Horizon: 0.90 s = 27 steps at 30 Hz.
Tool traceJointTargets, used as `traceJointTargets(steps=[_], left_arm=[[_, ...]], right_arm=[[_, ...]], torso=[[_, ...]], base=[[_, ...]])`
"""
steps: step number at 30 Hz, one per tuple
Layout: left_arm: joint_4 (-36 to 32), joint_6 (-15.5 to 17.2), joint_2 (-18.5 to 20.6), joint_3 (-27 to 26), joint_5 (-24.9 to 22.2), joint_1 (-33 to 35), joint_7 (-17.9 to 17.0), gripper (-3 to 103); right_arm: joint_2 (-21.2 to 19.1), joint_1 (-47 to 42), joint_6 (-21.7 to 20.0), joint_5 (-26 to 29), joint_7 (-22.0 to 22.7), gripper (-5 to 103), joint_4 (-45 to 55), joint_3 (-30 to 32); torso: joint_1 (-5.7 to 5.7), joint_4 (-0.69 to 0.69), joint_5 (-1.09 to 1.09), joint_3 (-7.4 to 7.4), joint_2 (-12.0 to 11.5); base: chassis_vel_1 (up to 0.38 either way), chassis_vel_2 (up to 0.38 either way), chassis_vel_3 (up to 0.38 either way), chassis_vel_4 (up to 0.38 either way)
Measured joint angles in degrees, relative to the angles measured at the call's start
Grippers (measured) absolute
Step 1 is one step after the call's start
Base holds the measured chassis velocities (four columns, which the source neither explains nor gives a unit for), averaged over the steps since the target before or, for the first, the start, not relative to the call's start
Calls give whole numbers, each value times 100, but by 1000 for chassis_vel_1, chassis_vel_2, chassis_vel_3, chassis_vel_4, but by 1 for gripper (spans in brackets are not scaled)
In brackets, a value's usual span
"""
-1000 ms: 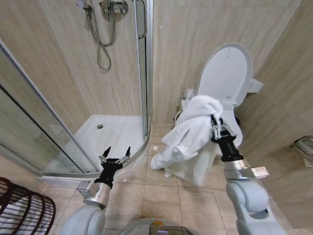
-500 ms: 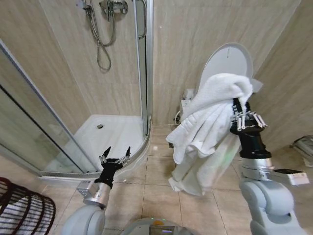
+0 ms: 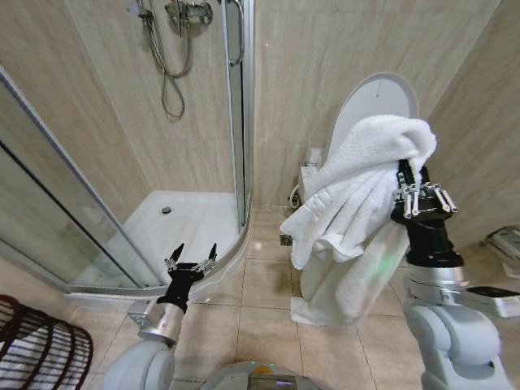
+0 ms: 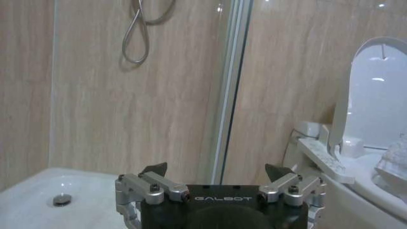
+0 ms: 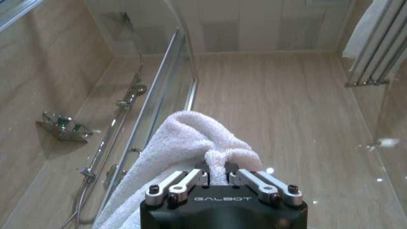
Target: Discard the used towel into the hamper.
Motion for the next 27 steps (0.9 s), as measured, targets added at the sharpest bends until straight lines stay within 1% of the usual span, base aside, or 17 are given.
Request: traceJointTargets(steps=[12,20,23,27], left_arm=[[0,0,0,0,0,0,0,100],[0,0,0,0,0,0,0,100],[0,0,0,0,0,0,0,100],[0,0,0,0,0,0,0,100]], right_arm=[[-95,9,-44,201,29,12,190,188],[-139,-13,-63,267,40,12,236,256],[-139,-28,-64,289,41,12,237,280],[-149,-29,-64,319,41,12,237,299]], torso=[[106,0,1,221,328],[161,0,0,325,488],[197,0,1,386,584],[225,0,0,424,651]], base=[[0,0,0,0],[0,0,0,0],[0,0,0,0],[0,0,0,0]])
